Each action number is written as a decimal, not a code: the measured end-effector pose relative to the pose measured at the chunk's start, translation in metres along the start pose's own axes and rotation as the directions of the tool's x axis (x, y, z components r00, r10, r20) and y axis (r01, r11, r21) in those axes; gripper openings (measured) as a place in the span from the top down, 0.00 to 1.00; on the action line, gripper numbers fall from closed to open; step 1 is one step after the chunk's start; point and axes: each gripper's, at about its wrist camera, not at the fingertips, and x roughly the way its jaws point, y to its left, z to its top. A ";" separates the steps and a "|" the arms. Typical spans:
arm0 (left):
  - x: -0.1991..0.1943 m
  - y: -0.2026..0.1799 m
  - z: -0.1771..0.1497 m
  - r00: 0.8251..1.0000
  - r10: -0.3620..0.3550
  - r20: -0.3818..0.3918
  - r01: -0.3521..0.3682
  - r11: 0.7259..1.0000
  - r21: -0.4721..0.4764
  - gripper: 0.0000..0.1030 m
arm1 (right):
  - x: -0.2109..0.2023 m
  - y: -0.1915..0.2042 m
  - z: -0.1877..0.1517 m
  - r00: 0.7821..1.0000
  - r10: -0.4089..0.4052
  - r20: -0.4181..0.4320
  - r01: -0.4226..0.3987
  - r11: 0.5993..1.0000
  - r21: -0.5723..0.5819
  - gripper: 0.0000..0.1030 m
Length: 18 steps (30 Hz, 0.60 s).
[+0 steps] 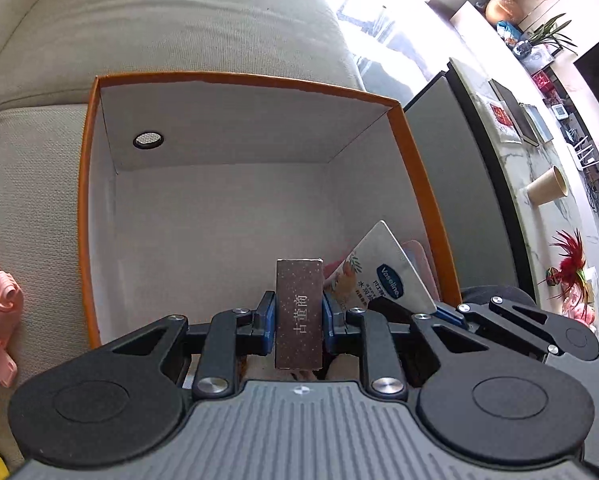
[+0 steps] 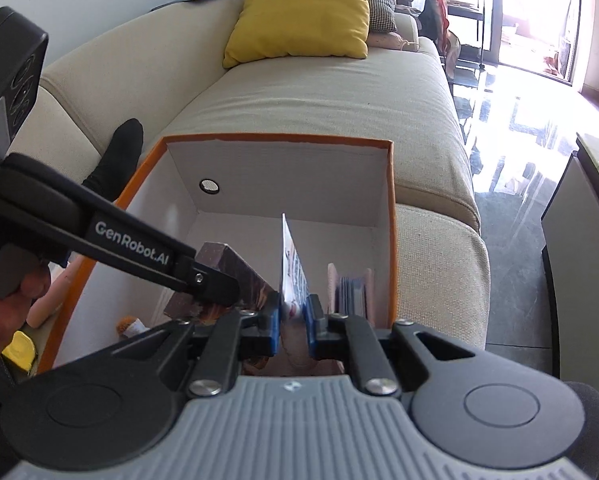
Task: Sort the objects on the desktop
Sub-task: 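Carry the card box and Vaseline tube over the orange box with both grippers, then lower the card box and tube into the box and open both grippers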
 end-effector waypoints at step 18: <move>0.019 -0.005 0.005 0.997 -0.054 -0.050 0.051 0.996 -0.076 0.69 | -0.026 -0.004 0.004 1.000 -0.015 -0.007 0.015 1.000 -0.001 0.81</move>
